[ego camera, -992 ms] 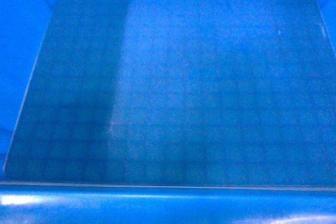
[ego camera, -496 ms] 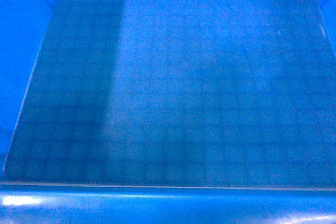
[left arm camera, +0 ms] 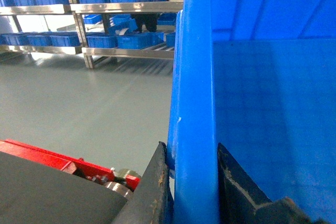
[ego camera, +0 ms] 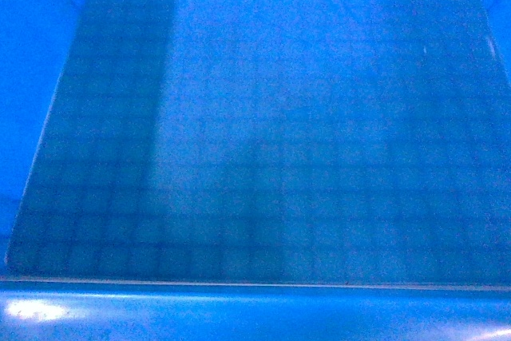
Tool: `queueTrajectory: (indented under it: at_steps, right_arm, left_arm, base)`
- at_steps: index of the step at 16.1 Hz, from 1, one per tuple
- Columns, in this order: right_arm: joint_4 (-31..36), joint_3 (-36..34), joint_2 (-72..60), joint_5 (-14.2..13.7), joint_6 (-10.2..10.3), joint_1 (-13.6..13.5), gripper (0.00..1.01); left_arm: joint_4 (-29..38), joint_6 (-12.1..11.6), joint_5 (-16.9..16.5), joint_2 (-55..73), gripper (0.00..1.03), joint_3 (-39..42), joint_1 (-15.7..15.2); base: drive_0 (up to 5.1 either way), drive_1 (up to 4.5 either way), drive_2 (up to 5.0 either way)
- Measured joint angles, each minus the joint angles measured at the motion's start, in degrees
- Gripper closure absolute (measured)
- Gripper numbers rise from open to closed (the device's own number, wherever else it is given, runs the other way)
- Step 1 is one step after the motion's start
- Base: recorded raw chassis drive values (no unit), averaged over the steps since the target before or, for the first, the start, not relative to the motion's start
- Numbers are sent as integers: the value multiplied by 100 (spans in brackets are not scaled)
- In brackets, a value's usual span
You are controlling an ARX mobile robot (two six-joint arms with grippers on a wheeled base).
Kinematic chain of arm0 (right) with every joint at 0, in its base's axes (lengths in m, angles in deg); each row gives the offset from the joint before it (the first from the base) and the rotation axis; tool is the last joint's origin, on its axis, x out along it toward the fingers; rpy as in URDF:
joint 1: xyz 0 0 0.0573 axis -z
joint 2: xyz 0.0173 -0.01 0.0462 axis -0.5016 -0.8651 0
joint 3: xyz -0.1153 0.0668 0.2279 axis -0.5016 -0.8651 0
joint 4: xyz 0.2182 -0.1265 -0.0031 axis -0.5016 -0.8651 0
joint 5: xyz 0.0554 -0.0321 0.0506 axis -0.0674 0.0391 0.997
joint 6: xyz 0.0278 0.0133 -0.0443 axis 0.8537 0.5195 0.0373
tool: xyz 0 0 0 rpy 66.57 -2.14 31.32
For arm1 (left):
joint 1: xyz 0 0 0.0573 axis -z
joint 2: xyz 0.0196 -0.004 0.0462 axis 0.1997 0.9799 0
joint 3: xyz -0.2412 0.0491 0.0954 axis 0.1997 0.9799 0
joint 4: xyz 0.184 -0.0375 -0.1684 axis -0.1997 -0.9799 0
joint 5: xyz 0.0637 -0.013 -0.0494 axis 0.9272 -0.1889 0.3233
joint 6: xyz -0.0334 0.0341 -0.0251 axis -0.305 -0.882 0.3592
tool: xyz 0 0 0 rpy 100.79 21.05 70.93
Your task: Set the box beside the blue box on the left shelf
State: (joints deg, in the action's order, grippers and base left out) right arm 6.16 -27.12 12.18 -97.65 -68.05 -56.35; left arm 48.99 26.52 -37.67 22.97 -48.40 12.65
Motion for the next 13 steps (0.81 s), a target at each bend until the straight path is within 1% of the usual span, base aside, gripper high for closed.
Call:
queueTrajectory:
  at_steps: [13]
  right_arm:
    - [-2, 0, 0, 0, -13, 0, 85]
  left_arm:
    - [-2, -2, 0, 0, 86, 0, 2]
  base:
    - [-151, -151, -151]
